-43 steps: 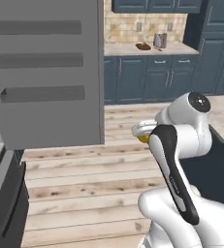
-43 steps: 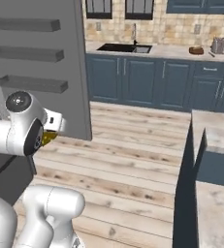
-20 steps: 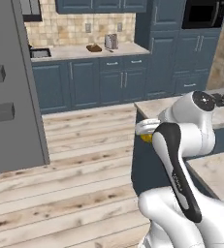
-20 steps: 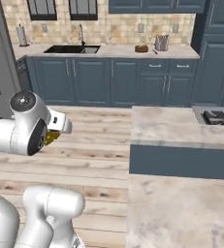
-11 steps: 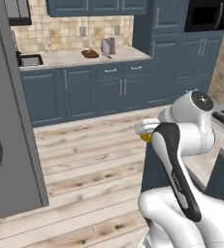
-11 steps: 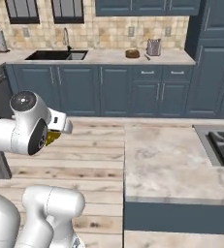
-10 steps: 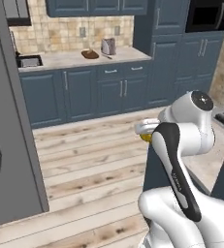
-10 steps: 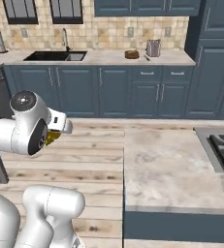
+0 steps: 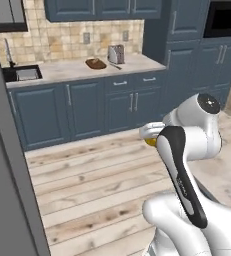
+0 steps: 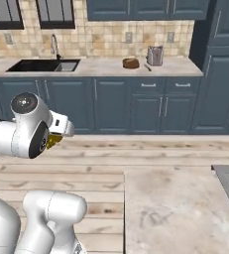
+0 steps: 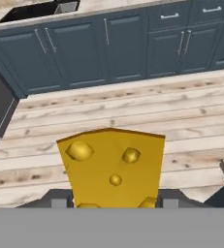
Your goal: Retrieve the sausage and cheese from the fridge and place them on the cutting board on the counter.
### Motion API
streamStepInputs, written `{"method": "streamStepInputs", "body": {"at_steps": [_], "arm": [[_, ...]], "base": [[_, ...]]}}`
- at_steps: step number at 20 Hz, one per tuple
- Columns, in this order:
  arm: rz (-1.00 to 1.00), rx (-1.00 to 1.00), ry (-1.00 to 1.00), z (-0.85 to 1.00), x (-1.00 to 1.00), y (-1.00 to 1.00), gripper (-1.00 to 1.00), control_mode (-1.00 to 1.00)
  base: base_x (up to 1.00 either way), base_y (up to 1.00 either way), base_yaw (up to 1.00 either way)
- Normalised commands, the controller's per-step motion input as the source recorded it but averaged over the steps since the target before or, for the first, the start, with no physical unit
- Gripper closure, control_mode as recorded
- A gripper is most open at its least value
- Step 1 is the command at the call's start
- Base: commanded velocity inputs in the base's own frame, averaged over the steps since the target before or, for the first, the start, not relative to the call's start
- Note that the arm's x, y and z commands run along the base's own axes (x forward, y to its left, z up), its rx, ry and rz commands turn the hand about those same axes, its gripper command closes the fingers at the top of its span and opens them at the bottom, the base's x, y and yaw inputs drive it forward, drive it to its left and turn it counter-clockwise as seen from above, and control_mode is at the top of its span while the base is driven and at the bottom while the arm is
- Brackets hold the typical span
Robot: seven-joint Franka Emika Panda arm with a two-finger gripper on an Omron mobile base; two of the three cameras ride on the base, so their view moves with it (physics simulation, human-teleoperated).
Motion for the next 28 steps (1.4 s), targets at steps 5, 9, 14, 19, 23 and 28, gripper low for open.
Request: {"method": "streamStepInputs", "body": {"at_steps": [5,9,14,19,23,28], "arm": [[0.00,0.00,0.00,0.00,0.00,0.00,1.00,1.00],[0.00,0.00,0.00,0.00,0.00,0.00,1.00,1.00],[0.00,0.00,0.00,0.00,0.00,0.00,1.00,1.00],[0.00,0.00,0.00,0.00,0.00,0.00,1.00,1.00],[0.00,0.00,0.00,0.00,0.00,0.00,1.00,1.00],[0.00,0.00,0.00,0.00,0.00,0.00,1.00,1.00]], "base": [[1.00,0.09,-0.04],[1.00,0.08,-0.05],[1.00,0.04,-0.06],[1.00,0.06,-0.07],[1.00,0.02,-0.06],[1.00,-0.04,-0.04]]}}
